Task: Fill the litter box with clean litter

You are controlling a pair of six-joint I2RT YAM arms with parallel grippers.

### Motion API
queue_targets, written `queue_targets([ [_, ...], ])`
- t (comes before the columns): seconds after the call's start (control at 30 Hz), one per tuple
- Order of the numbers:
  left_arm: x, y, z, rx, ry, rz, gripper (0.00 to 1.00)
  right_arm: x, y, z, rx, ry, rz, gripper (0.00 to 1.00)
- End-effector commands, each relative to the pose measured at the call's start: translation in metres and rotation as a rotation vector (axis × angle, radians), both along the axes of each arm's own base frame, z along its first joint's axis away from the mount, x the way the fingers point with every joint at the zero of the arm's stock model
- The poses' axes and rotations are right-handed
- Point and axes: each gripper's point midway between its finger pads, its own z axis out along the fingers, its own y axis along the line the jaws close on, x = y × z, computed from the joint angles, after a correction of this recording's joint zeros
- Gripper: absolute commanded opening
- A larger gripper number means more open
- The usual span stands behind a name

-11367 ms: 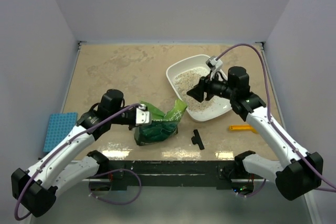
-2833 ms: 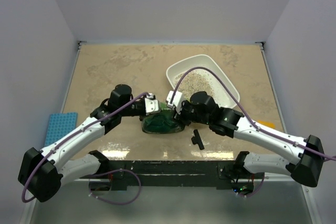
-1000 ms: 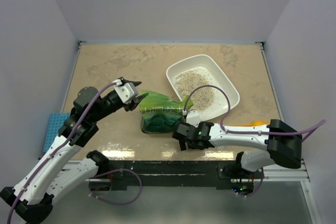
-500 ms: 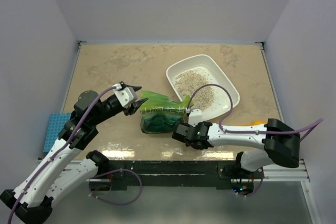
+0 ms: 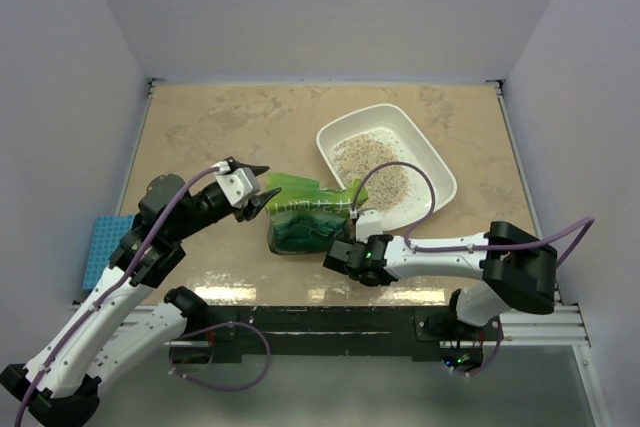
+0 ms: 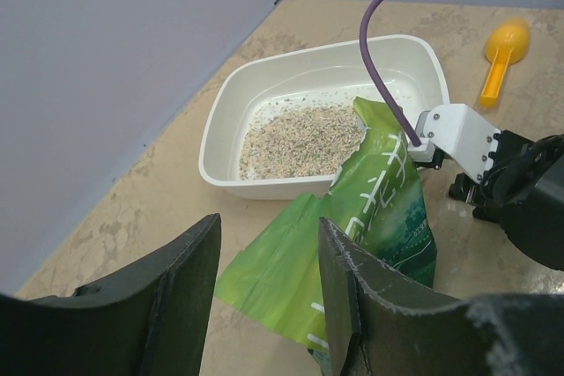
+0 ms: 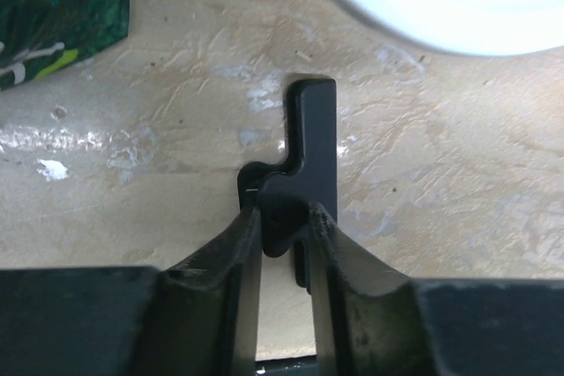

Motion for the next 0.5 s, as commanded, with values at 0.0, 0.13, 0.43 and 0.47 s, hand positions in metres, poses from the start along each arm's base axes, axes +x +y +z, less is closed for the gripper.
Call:
queue_targets([
  [0.0, -0.001, 0.001, 0.003, -0.014, -0.005, 0.002, 0.52, 0.004, 0.001, 0.003, 0.032, -0.032, -0.028, 0.15],
  [0.13, 0.0, 0.0, 0.002, -0.011, 0.001, 0.002, 0.52, 0.001, -0.001, 0.003, 0.038, -0.02, -0.033, 0.0],
  [0.43, -0.002, 0.001, 0.009, -0.036, 0.012, 0.011, 0.52, -0.021, 0.014, 0.041, 0.153, 0.005, 0.022, 0.0],
  [0.47, -0.002, 0.002, 0.009, -0.039, 0.024, 0.013, 0.52, -0.027, 0.019, 0.049, 0.192, 0.023, 0.047, 0.0],
])
